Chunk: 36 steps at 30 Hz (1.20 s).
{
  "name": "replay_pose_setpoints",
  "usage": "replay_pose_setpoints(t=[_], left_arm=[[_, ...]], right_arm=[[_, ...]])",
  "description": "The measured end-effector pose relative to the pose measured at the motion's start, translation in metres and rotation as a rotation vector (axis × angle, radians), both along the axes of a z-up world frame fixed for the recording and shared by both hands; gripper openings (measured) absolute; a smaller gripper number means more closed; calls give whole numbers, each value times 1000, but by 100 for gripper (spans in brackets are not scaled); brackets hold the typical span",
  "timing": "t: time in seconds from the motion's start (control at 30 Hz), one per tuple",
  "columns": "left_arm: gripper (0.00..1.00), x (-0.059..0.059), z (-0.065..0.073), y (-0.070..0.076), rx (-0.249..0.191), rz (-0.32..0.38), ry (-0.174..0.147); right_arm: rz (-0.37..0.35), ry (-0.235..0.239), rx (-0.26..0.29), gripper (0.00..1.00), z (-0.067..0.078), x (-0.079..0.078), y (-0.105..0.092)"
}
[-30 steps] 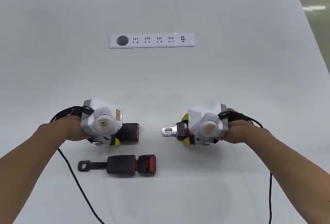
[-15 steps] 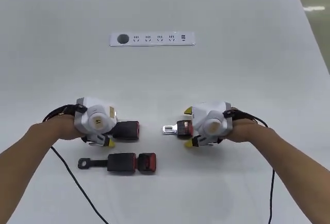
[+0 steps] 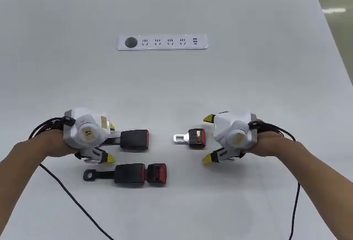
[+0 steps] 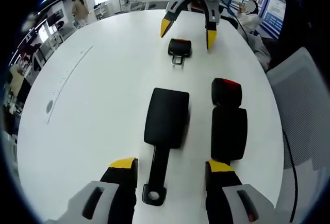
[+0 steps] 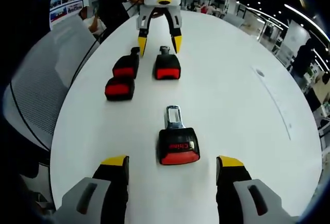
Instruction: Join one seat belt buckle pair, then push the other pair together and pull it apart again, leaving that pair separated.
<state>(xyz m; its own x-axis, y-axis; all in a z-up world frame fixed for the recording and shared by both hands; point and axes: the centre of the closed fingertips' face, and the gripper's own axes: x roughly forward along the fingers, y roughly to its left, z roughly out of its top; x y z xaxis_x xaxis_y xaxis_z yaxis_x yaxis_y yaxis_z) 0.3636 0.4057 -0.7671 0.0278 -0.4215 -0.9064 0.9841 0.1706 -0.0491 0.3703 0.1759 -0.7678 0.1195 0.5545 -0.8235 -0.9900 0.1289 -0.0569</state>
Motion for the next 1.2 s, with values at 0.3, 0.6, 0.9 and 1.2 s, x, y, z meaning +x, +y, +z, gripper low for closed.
replay_pose_setpoints(t=[0.3, 0.6, 0.9, 1.2], left_arm=[[60, -14, 8, 8, -99, 144, 0], [66, -27, 14, 20, -225, 287, -80], [73, -45, 10, 34, -346, 514, -133], [83, -67, 10, 32, -430, 622, -214]], right_arm=[[-63, 10, 57, 78, 5, -16, -7], [-204, -13, 160, 88, 19, -30, -10], [-324, -70, 247, 95, 21, -42, -9], [-455, -153, 346, 99, 19, -57, -11]])
